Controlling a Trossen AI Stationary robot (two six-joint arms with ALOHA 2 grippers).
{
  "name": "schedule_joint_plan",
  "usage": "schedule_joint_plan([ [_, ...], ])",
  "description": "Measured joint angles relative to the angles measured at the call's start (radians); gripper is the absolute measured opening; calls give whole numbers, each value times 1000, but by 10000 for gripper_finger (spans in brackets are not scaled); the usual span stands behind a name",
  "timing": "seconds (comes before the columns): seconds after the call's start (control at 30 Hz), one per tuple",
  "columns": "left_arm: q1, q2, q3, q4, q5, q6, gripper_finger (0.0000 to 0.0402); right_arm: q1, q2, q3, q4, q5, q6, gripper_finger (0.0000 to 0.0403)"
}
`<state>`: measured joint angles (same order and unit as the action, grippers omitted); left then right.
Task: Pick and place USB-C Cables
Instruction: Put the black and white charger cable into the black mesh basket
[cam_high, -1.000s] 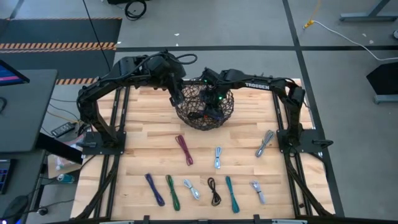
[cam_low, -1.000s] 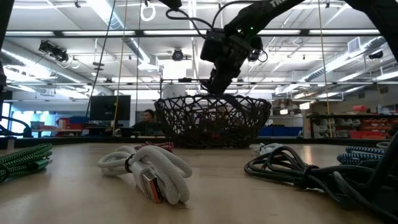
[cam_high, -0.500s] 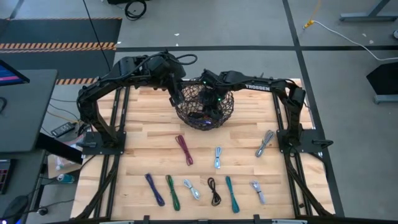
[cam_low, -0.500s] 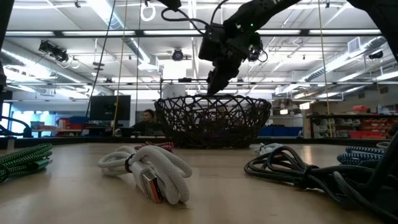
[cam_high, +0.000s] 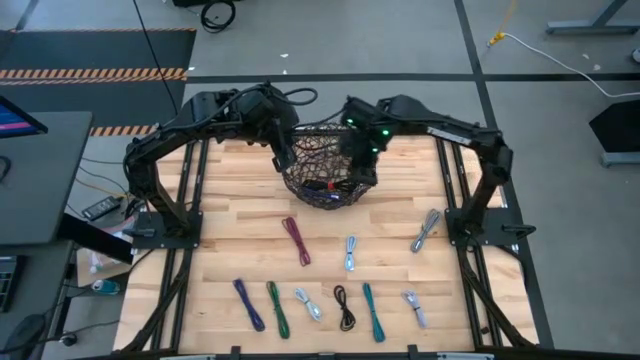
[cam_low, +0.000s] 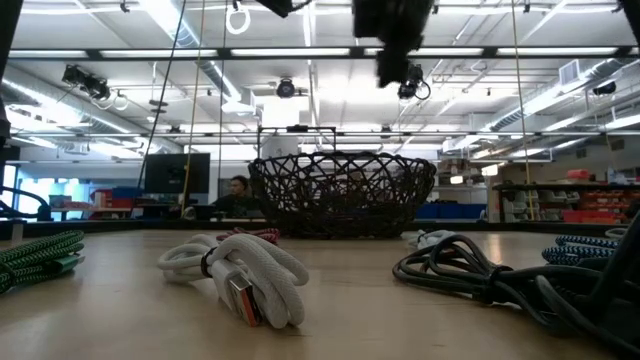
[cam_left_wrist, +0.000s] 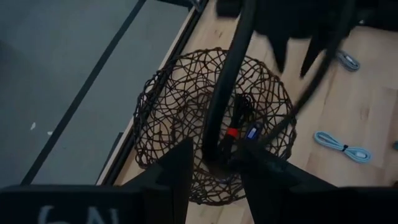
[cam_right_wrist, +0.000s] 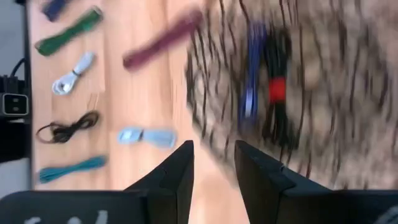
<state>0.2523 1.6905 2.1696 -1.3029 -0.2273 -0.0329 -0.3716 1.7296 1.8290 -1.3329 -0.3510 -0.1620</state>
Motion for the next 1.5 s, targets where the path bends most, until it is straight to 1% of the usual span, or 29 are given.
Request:
schedule_joint_plan([
  [0.07, 0, 0, 0, -25, -4, 4, 133, 18, -29, 0, -100, 54, 113, 121],
  [0.17, 1, 0, 0, -15, -6, -5, 133, 61, -63, -12, -239, 164, 309, 121],
  [0.23, 1, 0, 0, -13, -6, -8, 133, 98, -99, -56, -231, 218, 452, 121],
  [0.3, 1, 0, 0, -14, -5, -8, 133, 131, -146, -99, -236, 225, 604, 122],
  [0.37, 0, 0, 0, -13, -5, -8, 133, 174, -187, -147, -239, 269, 763, 121],
  [0.53, 1, 0, 0, -13, -5, 8, 133, 315, -284, -299, -238, 346, 1196, 121],
  [0.67, 1, 0, 0, -13, -5, 39, 133, 443, -338, -441, -235, 356, 1524, 122],
  [0.77, 1, 0, 0, -12, -5, 74, 133, 535, -366, -539, -225, 328, 1717, 122],
  [0.83, 1, 0, 0, -12, -5, 97, 133, 583, -375, -597, -184, 306, 1835, 122],
  [0.97, 2, 0, 0, -12, -4, 110, 133, 657, -388, -684, -70, 322, 2042, 122],
  [1.1, 2, 0, 0, -12, -4, 134, 133, 711, -389, -762, 21, 358, 2198, 122],
  [1.37, 2, 0, -1, -33, -4, 159, 133, 806, -390, -918, 183, 351, 2414, 122],
  [1.5, 2, 0, -1, -45, -4, 173, 133, 839, -415, -994, 233, 351, 2495, 122],
])
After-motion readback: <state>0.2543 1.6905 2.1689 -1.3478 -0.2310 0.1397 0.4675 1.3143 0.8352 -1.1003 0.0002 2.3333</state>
